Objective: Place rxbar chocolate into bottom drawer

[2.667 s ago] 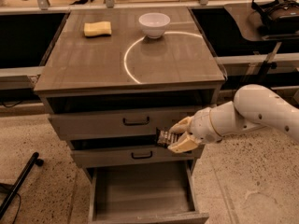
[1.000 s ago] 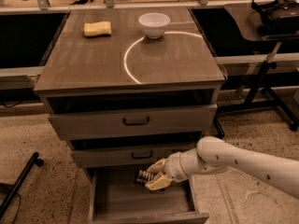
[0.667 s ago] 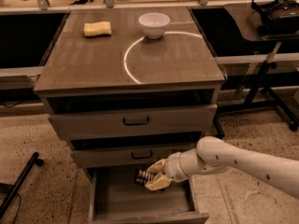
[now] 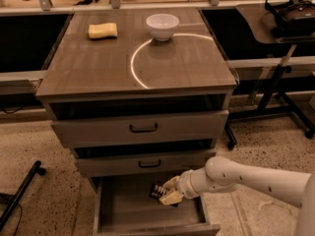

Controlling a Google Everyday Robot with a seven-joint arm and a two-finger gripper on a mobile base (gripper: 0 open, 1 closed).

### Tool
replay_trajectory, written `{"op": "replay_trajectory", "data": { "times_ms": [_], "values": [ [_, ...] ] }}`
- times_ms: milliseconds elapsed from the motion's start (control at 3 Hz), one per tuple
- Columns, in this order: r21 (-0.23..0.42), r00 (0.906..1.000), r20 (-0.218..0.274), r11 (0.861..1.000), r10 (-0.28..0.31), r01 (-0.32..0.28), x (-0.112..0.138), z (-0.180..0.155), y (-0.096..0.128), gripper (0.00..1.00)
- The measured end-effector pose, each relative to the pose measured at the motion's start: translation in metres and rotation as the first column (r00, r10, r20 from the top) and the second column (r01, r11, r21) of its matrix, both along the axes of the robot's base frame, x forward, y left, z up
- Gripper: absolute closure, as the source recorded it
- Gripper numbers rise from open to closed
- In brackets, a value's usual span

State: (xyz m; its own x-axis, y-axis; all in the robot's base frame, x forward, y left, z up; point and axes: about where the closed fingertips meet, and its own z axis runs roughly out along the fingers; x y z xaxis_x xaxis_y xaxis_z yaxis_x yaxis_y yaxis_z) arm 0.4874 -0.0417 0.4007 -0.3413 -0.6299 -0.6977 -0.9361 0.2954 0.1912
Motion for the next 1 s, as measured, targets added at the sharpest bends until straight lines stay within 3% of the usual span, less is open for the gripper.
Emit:
{"op": "replay_trajectory", "data": {
  "times_ms": [333,1000],
  "values": [
    [-0.022,0.9984,-0.017,0.998,-0.055,0.054,0.006,-0.042,-0.014,1.0],
    [-0.035,0.9899,-0.081,0.993,-0.116,0.114,0.022,-0.134,-0.016,1.0]
  ]
}}
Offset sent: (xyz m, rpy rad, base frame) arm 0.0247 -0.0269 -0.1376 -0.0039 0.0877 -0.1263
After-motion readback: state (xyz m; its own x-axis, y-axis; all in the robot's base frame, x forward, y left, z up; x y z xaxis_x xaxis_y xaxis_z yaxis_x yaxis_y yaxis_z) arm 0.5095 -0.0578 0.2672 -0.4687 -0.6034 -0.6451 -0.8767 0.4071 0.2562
